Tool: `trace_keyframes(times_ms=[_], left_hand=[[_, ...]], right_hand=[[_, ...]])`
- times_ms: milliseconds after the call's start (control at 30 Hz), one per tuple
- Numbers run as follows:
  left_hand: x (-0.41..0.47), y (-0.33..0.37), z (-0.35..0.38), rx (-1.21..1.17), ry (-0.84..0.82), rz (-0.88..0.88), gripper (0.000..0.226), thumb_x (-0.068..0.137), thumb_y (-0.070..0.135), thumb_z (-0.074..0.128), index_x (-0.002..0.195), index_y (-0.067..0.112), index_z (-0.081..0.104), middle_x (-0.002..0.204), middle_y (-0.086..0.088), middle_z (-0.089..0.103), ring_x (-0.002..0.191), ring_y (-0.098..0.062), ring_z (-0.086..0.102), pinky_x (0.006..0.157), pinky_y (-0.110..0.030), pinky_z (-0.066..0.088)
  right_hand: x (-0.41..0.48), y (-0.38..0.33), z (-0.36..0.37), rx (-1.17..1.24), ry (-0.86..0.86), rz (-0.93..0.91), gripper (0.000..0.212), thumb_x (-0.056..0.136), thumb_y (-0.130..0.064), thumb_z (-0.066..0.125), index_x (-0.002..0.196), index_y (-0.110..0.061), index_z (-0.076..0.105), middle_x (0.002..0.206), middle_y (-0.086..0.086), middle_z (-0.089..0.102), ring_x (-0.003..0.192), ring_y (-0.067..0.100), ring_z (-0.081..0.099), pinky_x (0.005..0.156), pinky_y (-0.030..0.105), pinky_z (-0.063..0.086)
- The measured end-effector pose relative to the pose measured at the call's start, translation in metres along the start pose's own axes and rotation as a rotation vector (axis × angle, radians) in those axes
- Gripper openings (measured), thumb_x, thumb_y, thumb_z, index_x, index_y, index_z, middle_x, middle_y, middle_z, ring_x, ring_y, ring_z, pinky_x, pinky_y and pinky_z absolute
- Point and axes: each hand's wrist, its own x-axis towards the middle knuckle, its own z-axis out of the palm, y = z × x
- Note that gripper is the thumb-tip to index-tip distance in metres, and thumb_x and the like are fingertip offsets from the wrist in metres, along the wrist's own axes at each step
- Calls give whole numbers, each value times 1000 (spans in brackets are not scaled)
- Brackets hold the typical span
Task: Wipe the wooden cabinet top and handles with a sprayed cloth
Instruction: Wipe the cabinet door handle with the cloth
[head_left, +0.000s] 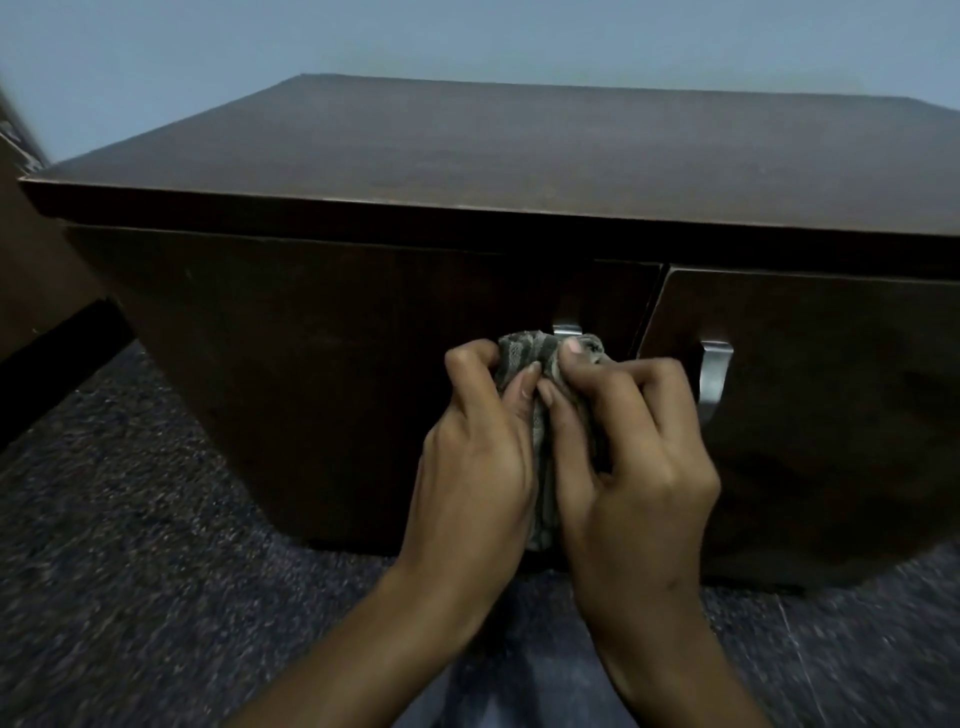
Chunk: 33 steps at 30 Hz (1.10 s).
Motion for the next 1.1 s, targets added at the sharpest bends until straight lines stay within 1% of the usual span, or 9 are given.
trace_keyframes(times_ms=[100,200,300,433,533,667,833,967,1100], left_hand=[[-5,-5,3,17,-16,-19,11,88,42,31,94,46,24,87,10,56,74,-5,61,51,-20,48],[-14,-15,6,65,-22,2,21,85,43,29,105,38,25,100,-2,56,83,-13,61,57,-17,45],[-16,-21,8,80,-16,24,22,85,43,28,105,35,26,97,-6,58,78,-16,61,54,-18,42],[-15,-23,10,97,-20,8,25,84,45,27,106,33,25,99,-8,59,78,-16,60,56,-23,44],[-16,-23,10,79,-25,-12,20,84,44,27,102,35,27,97,-7,59,78,-16,61,57,-30,49],[-16,-24,10,107,-31,1,14,87,40,30,100,36,26,97,-8,59,79,-18,61,58,-34,50],[-17,-24,11,143,-52,-23,13,88,35,31,100,38,25,101,-12,60,83,-22,61,63,-39,52],[-16,-23,11,164,-63,-22,13,89,34,31,99,38,25,101,-10,60,82,-20,61,62,-38,52],[-16,-20,9,168,-66,-30,11,87,38,28,97,37,24,98,-9,60,79,-20,61,62,-43,52]], right_hand=[[-10,3,3,-17,-10,-31,24,89,-10,58,113,-5,60,95,10,56,81,18,59,71,32,54],[-23,10,8,-22,-8,-58,17,90,-11,57,107,-10,52,94,9,56,81,21,60,70,31,54],[-29,15,11,-8,24,-72,13,89,-9,58,102,-10,52,89,14,60,80,21,61,69,31,54],[-34,19,15,-4,51,-90,10,92,-10,55,101,-8,53,93,13,58,81,21,59,72,30,54],[-36,20,16,18,66,-77,8,91,-10,56,98,-9,53,90,15,61,84,19,57,75,29,54],[-36,21,18,47,77,-65,7,90,-10,57,96,-9,53,88,17,62,85,17,57,81,27,53],[-38,21,17,55,64,-30,7,89,-12,57,93,-11,51,89,15,63,88,16,57,78,28,53],[-37,18,16,59,58,-3,8,88,-12,57,91,-12,50,87,12,61,85,14,55,76,25,50],[-37,18,16,57,58,-4,8,88,-11,58,91,-12,50,86,12,61,85,13,55,78,21,49]])
